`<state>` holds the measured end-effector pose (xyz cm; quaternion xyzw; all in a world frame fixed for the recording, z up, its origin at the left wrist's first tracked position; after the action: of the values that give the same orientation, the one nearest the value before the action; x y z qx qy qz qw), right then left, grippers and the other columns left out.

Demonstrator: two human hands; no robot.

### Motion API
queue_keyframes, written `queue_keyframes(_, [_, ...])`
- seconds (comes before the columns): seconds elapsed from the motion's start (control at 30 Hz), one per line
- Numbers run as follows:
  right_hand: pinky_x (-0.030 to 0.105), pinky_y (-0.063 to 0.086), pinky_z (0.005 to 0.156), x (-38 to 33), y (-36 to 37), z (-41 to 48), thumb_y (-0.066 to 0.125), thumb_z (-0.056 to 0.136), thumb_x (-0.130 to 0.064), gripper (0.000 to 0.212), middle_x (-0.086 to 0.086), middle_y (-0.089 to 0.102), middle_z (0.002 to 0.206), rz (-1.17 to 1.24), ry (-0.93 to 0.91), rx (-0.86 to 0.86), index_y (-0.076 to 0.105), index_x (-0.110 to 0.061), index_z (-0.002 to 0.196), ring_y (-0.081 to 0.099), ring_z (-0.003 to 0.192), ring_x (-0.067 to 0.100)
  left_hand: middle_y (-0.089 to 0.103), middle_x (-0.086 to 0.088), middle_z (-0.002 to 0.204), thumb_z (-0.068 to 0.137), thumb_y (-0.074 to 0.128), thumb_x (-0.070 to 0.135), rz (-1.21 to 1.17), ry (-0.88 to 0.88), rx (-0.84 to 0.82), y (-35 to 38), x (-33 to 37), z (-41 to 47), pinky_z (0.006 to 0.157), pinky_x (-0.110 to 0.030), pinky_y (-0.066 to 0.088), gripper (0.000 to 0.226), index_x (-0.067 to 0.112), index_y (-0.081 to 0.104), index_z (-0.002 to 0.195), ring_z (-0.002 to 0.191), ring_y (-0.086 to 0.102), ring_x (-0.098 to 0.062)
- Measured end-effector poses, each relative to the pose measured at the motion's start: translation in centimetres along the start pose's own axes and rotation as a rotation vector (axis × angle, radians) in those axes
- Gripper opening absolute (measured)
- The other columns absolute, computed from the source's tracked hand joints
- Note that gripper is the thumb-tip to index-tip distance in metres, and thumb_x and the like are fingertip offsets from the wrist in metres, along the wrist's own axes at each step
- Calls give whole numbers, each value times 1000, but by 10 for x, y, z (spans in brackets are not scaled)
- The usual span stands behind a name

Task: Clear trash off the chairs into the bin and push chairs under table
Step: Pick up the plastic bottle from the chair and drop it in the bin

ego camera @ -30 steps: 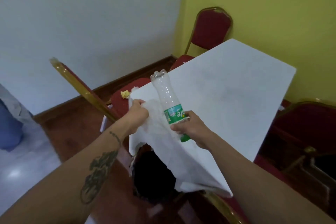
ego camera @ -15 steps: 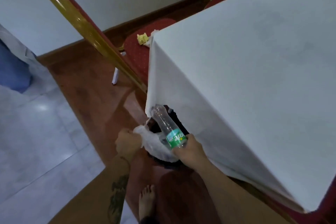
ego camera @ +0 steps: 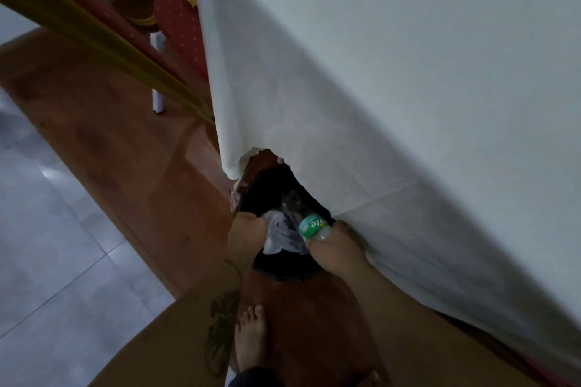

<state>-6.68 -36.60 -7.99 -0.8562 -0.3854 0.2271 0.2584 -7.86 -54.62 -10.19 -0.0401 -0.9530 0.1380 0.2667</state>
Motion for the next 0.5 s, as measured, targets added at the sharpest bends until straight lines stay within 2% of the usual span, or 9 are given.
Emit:
queue_keyframes(0.07, [33,43,99,-6,-8,-5,65,90,-35,76,15,45,152,10,-1,-29,33,-4,151,48,135,31,39,0,63,91,49,3,8,14,-80,-2,-5,6,65,-37,39,39,24,36,60,55,34,-16])
queue_keyframes(0.13, [38,39,109,-11,-19,-17,63,90,-34,82,13,34,159,21,-17,-49,24,-9,157,39,142,32,36,-11,64,87,45,-3,-18,26,-92,-12,7,-4,62,-38,30,32,15,36,63,59,32,-21])
queue_keyframes(0.2, [40,41,111,-16,-28,-30,63,88,-32,81,13,34,158,15,-46,-44,25,-10,156,39,142,33,44,-12,75,88,45,1,-35,24,-99,-21,19,-15,56,-36,32,10,10,49,86,64,39,-23])
queue_keyframes(0.23, [41,43,110,-20,-36,-39,63,86,-31,80,13,37,156,15,-60,-35,27,-11,155,41,141,33,44,-11,76,89,44,2,-43,27,-103,-26,28,-24,51,-33,30,10,9,51,94,61,39,-22])
queue_keyframes(0.3, [39,46,106,-28,-49,-57,63,86,-28,75,12,41,153,13,-96,-29,32,-12,153,46,136,32,42,-10,77,91,41,-2,-47,36,-154,-32,51,-50,50,-29,24,19,13,48,81,55,35,-18])
queue_keyframes(0.33, [36,48,102,-34,-56,-67,63,86,-27,72,11,45,150,12,-120,-28,35,-13,151,50,132,31,43,-10,78,92,40,-4,-41,46,-180,-34,62,-60,51,-28,24,26,16,45,75,55,37,-18])
queue_keyframes(0.4, [32,52,83,-46,-75,-92,63,86,-25,62,10,53,139,27,-181,-27,43,-17,144,58,116,28,55,-10,85,93,44,-1,-64,72,-221,-40,87,-88,56,-30,36,23,16,52,81,66,51,-20])
queue_keyframes(0.47, [27,46,59,-57,-91,-117,63,88,-22,54,7,59,119,57,-240,-55,46,-19,139,61,89,21,66,-8,96,94,51,7,-65,104,-218,-46,108,-114,73,-34,50,13,16,60,90,84,63,-24])
queue_keyframes(0.5, [26,44,53,-62,-102,-132,63,89,-20,51,4,61,108,75,-270,-69,47,-19,137,60,78,17,68,-8,98,93,54,10,-58,132,-212,-51,121,-127,78,-37,52,11,16,62,89,87,65,-23])
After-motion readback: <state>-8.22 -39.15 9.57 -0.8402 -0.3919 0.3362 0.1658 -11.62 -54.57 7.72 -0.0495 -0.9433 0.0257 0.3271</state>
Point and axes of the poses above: each hand's wrist, its own z-axis towards the middle knuckle, its own y-axis out of the palm, x = y × z, the point moved 2 cm from there along z, towards the middle knuckle
